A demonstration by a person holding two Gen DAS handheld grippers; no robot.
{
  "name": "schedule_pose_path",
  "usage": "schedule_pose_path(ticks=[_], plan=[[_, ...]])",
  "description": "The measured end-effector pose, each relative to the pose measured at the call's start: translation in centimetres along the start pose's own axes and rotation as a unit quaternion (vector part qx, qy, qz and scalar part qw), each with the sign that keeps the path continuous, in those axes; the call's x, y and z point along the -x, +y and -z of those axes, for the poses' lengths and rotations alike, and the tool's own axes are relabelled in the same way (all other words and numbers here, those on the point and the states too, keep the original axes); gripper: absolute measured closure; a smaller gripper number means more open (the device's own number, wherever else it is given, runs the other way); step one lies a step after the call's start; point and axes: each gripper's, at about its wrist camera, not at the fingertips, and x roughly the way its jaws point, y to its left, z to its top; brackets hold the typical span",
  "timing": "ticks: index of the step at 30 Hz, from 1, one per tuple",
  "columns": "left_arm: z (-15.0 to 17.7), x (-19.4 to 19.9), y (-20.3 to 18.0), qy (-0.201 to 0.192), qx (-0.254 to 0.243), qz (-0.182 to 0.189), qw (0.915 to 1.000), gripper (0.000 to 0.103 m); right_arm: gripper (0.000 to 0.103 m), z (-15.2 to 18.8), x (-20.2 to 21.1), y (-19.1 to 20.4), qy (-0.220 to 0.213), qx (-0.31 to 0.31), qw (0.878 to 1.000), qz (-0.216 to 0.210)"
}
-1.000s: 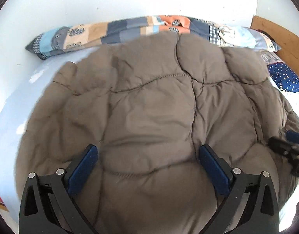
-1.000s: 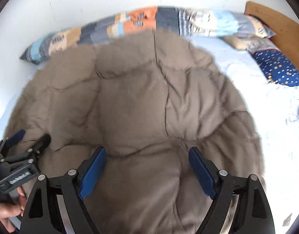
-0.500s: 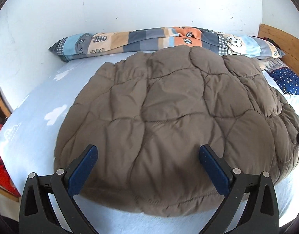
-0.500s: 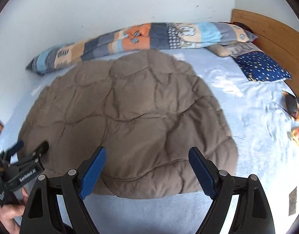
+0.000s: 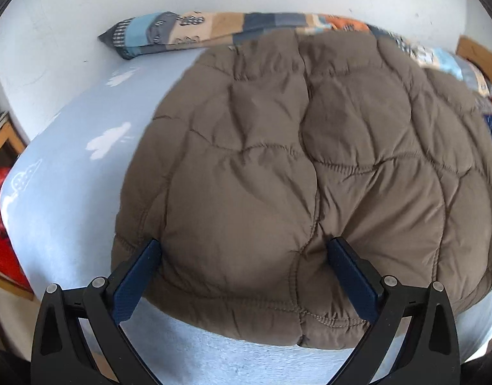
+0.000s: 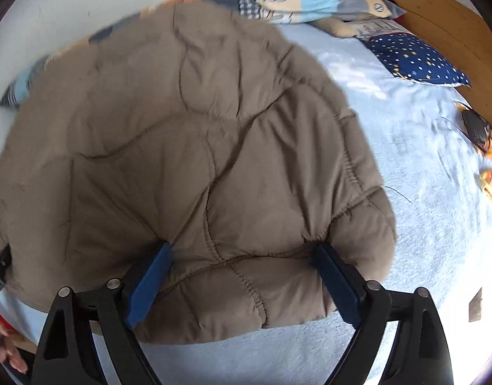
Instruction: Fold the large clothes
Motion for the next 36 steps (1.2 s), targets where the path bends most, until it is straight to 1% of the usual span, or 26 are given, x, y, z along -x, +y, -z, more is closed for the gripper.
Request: schedule_pose_path(ticks=[1, 2, 3, 5, 6, 8, 10, 13, 14, 15, 17, 18, 19, 20, 22, 23, 26, 28, 31, 34, 36], plan=[[0.0, -0.1, 0.1, 0.001, -0.001, 0.004, 1.0, 0.0, 0.009, -0.1, 0.0, 0.1, 0.002, 0.0, 1.0, 0.001], [0.1, 0.0, 0.2, -0.005, -0.002, 0.008, 1.0, 0.0, 0.009, -0.1, 0.2, 0.0, 0.003, -0.002, 1.0, 0.001], [0.3, 0.3, 0.2, -0.018, -0.005, 0.01, 0.9998, 0.0, 0.009, -0.1, 0.4, 0.0, 0.001, -0.003, 1.0, 0.002], [1.2, 1.0, 0.2, -0.057, -0.013, 0.009, 0.9982, 0.0, 0.009, 0.0, 1.2, 0.1, -0.009, 0.002, 1.0, 0.007], [1.3, 1.1, 0.0, -0.064, -0.014, 0.006, 0.9978, 0.0, 0.009, 0.1, 1.7, 0.2, -0.016, 0.004, 1.0, 0.008], [1.0, 1.5, -0.4, -0.06, -0.008, 0.0, 0.9982, 0.0, 0.009, 0.7, 3.2, 0.4, -0.032, 0.004, 0.999, 0.005], [0.9, 2.5, -0.5, -0.07, -0.003, -0.001, 0.9975, 0.0, 0.009, 1.1, 4.7, 0.3, -0.049, -0.007, 0.999, -0.009], [1.8, 3.8, -0.4, -0.053, 0.021, 0.0, 0.9984, 0.0, 0.009, 2.2, 7.2, 0.6, -0.073, -0.015, 0.997, -0.029], [2.3, 4.4, -0.5, -0.052, 0.027, 0.007, 0.9983, 0.0, 0.009, 2.5, 7.4, 0.7, -0.073, -0.013, 0.997, -0.034], [2.7, 4.6, -0.6, -0.05, 0.025, 0.012, 0.9984, 0.0, 0.009, 2.8, 7.5, 1.0, -0.072, -0.011, 0.997, -0.037], [3.7, 4.9, -1.5, -0.053, 0.006, 0.002, 0.9986, 0.0, 0.009, 3.6, 7.0, 2.0, -0.063, -0.006, 0.997, -0.044], [3.8, 4.7, -1.7, -0.054, -0.001, 0.003, 0.9986, 0.0, 0.009, 3.6, 6.4, 2.4, -0.053, 0.001, 0.997, -0.048], [3.8, 4.1, -2.0, -0.048, -0.012, 0.001, 0.9988, 0.0, 0.009, 3.7, 5.2, 3.1, -0.031, 0.014, 0.998, -0.047], [3.8, 3.4, -2.1, -0.041, -0.014, 0.002, 0.9991, 0.0, 0.009, 3.7, 4.1, 3.3, -0.015, 0.02, 0.999, -0.042], [4.0, 2.4, -1.9, -0.024, -0.002, 0.012, 0.9996, 0.0, 0.008, 3.7, 2.5, 3.4, 0.006, 0.018, 0.999, -0.041], [4.0, 2.2, -1.7, -0.022, 0.005, 0.017, 0.9996, 0.0, 0.007, 3.6, 2.3, 3.4, 0.006, 0.018, 0.999, -0.042], [3.7, 2.4, -1.6, -0.024, 0.005, 0.02, 0.9995, 0.0, 0.007, 3.7, 2.7, 3.4, 0.0, 0.018, 0.999, -0.045], [3.7, 2.9, -1.4, -0.023, 0.009, 0.025, 0.9994, 0.0, 0.007, 4.0, 3.5, 3.2, -0.008, 0.014, 0.999, -0.051], [3.9, 4.4, -1.4, -0.032, 0.004, 0.029, 0.9991, 0.0, 0.007, 4.7, 5.9, 2.7, -0.041, 0.021, 0.998, -0.048], [3.8, 6.8, -1.8, -0.052, -0.007, 0.045, 0.9976, 0.0, 0.007, 6.0, 8.7, 2.0, -0.081, 0.006, 0.995, -0.054], [3.6, 8.7, -2.2, -0.07, -0.019, 0.053, 0.9959, 0.0, 0.007, 6.8, 10.1, 1.4, -0.098, -0.008, 0.993, -0.059]])
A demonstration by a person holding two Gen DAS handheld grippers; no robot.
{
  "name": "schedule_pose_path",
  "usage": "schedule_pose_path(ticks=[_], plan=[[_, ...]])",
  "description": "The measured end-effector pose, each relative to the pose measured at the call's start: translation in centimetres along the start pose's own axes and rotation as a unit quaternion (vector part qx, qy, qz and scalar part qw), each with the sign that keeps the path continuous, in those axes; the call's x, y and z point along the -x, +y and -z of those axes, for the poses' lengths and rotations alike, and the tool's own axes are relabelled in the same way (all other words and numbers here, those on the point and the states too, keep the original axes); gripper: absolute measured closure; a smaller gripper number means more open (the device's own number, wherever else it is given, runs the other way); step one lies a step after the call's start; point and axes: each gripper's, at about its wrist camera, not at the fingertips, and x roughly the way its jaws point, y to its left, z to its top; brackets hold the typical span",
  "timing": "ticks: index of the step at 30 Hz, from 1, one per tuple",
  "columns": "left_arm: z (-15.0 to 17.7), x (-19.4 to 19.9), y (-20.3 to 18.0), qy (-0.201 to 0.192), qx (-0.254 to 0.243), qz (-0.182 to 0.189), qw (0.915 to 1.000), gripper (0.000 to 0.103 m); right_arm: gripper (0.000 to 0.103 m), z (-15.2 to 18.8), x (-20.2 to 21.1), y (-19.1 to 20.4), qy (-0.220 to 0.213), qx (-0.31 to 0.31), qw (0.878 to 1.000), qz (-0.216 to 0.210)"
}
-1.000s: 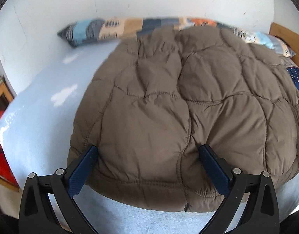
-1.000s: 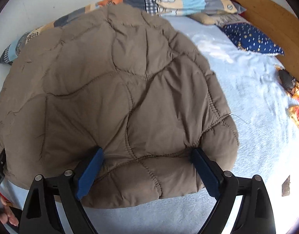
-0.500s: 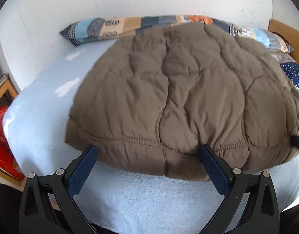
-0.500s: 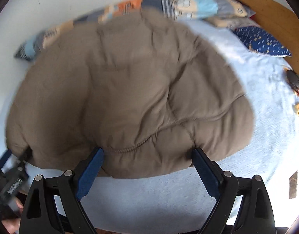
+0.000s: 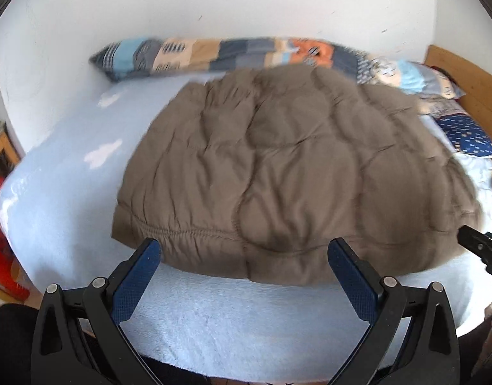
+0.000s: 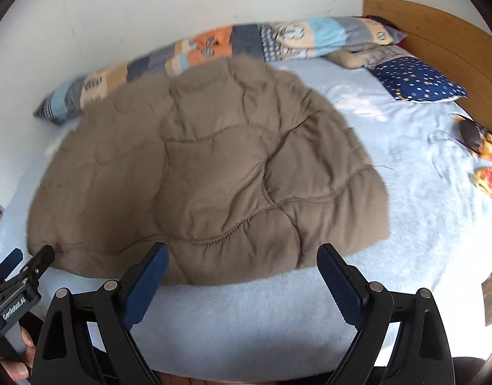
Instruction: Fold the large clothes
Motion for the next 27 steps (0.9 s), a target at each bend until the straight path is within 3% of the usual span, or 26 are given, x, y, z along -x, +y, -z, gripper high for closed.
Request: schedule_pose_path(ticks=[4, 7, 9, 13, 22, 27], plan=[[0.2, 5.0, -1.2, -0.069, -0.031, 0.011, 0.997, 0.0, 0.007, 2.4, 4.4, -0.1, -0.061, 0.005, 0.998, 0.005], [0.7, 6.9, -2.5, -0.101, -0.052, -0.038, 0.9928, 0.0, 0.007, 3.3, 6.2, 0.1, -0.09, 0.019, 0.996, 0.006], [0.8, 6.6, -3.4, -0.09, -0.064, -0.054, 0.9924, 0.0, 0.007, 3.3, 6.5, 0.5, -0.095, 0.028, 0.995, 0.009], [0.5, 4.6, -4.3, -0.027, -0.086, -0.066, 0.9938, 0.0, 0.007, 3.0, 5.1, 0.6, -0.075, 0.028, 0.997, 0.008], [0.6, 3.7, -3.7, -0.029, -0.094, -0.09, 0.991, 0.0, 0.007, 2.9, 4.3, 2.4, -0.075, 0.054, 0.996, 0.002], [0.3, 2.5, -3.2, 0.011, -0.084, -0.064, 0.9943, 0.0, 0.007, 3.0, 3.9, 2.8, -0.068, 0.061, 0.996, -0.001]])
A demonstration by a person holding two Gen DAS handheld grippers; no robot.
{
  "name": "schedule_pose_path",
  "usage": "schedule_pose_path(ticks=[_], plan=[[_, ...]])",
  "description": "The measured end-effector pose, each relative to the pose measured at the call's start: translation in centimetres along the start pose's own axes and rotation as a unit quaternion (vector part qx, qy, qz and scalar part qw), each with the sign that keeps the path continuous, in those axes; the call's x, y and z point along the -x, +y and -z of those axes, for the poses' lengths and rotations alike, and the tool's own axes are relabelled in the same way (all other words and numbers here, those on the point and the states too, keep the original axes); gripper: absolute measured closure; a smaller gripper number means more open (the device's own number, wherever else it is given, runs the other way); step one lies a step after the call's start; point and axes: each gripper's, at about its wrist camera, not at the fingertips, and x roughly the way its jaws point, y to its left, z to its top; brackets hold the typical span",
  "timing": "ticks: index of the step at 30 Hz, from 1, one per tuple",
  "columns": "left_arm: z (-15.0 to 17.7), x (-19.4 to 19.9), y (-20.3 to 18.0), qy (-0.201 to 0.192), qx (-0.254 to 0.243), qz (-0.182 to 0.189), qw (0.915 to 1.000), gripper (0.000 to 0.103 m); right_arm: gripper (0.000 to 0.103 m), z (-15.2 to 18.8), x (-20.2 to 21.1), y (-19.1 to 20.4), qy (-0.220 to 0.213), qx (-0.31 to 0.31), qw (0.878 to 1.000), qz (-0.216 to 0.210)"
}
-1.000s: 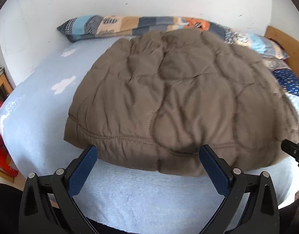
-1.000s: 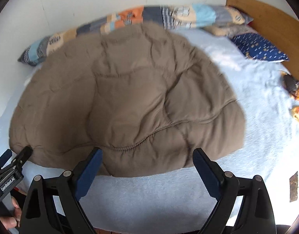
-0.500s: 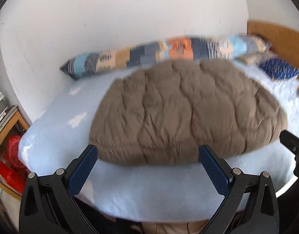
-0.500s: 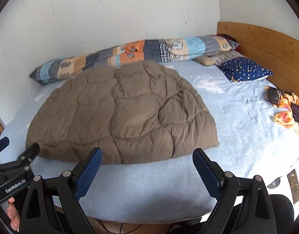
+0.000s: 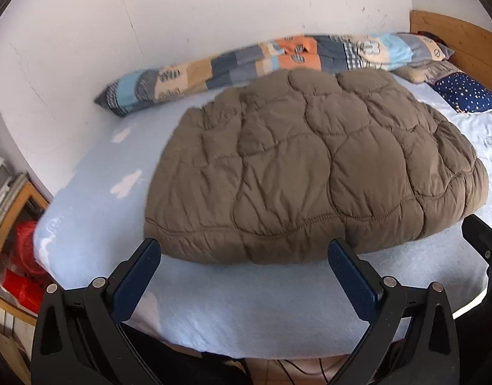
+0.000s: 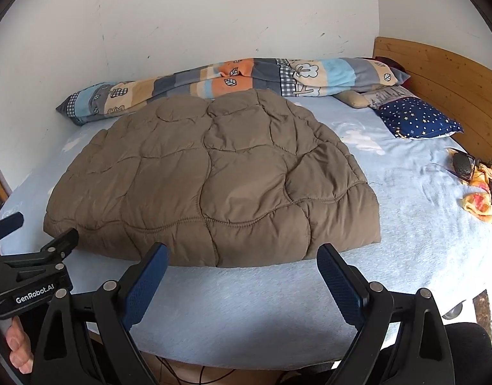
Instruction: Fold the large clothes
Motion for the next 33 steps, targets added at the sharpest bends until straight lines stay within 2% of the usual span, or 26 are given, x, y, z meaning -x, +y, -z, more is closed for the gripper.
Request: schedule_pose_path(ticks=[2, 6, 33], plan=[[-0.1, -0.8, 0.2, 0.023, 0.009, 0.011, 0.9996, 0.0, 0.007, 0.1, 0.1, 0.1, -0.001, -0.001, 1.0, -0.002], [0.0, -1.7, 0.8, 0.043, 0.026, 0.024, 0.9984, 0.0, 0.007, 0.1, 0.3, 0.2, -0.006, 0.002, 1.0, 0.002], [-0.1, -0.8, 0.8, 0.025, 0.016, 0.007, 0.9995, 0.0, 0.007, 0.3, 0.3, 0.9, -0.008, 0.021, 1.0, 0.003]])
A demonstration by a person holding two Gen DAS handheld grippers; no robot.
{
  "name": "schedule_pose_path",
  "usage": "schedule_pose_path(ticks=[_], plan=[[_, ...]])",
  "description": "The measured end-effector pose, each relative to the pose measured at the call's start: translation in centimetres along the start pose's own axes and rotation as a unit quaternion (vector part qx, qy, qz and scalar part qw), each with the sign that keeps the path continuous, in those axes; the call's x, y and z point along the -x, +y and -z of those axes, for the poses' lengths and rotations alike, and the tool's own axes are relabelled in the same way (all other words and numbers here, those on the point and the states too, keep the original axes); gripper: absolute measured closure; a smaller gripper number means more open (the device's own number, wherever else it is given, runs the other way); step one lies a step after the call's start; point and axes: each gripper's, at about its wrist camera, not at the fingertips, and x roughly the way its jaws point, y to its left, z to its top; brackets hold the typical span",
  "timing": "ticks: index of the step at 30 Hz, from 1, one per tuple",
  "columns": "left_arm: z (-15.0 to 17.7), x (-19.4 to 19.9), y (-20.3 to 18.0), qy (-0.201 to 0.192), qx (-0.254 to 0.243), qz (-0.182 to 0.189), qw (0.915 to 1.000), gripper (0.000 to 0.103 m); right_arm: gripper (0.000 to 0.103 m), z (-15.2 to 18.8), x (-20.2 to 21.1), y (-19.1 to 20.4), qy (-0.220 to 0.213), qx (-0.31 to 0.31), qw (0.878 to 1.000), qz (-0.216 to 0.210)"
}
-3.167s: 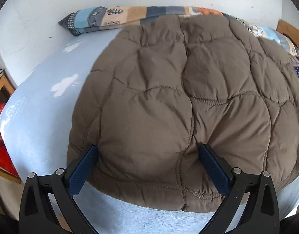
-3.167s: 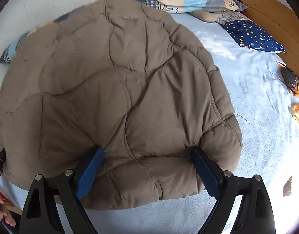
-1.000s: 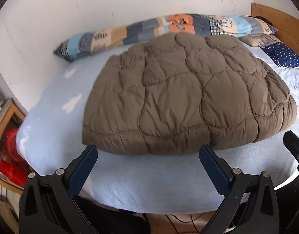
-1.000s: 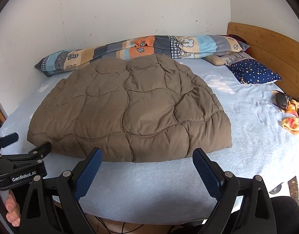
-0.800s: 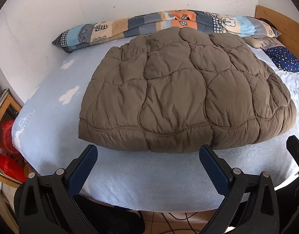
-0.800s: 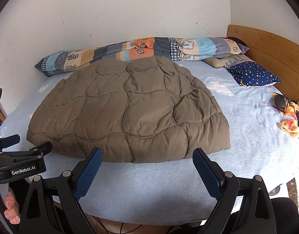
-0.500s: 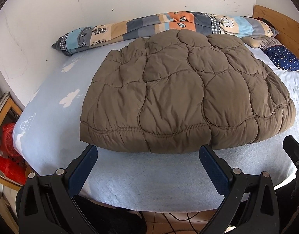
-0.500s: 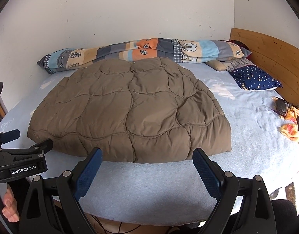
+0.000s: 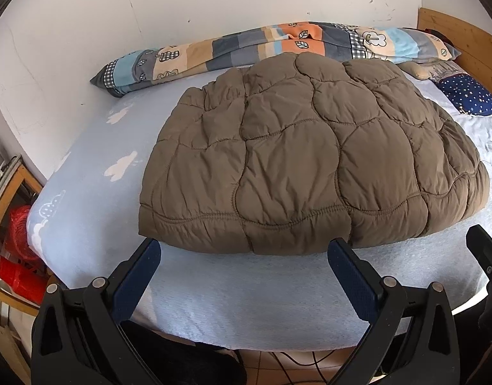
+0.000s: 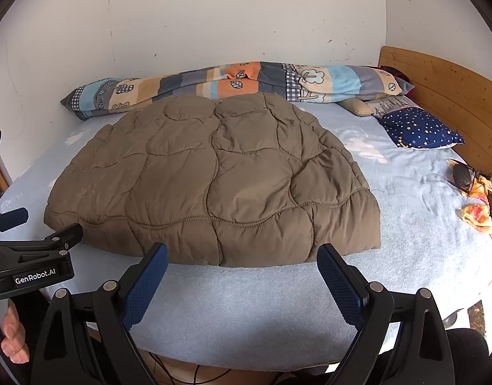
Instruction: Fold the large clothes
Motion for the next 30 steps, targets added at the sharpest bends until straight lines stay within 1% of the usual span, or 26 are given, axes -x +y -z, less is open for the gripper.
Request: schedule_pose_path(ticks=[7, 30], plan=[[0.03, 0.22, 0.12, -0.006, 0.0, -0.008, 1.0, 0.0, 0.007, 0.08, -0.21, 0.02, 0.006, 0.002, 1.0, -0.002], [0.09, -0.23, 0.34, 0.003, 0.004, -0.008, 1.0, 0.0, 0.007, 0.24, -0.98, 0.13, 0.029, -0.002, 1.0, 0.001]])
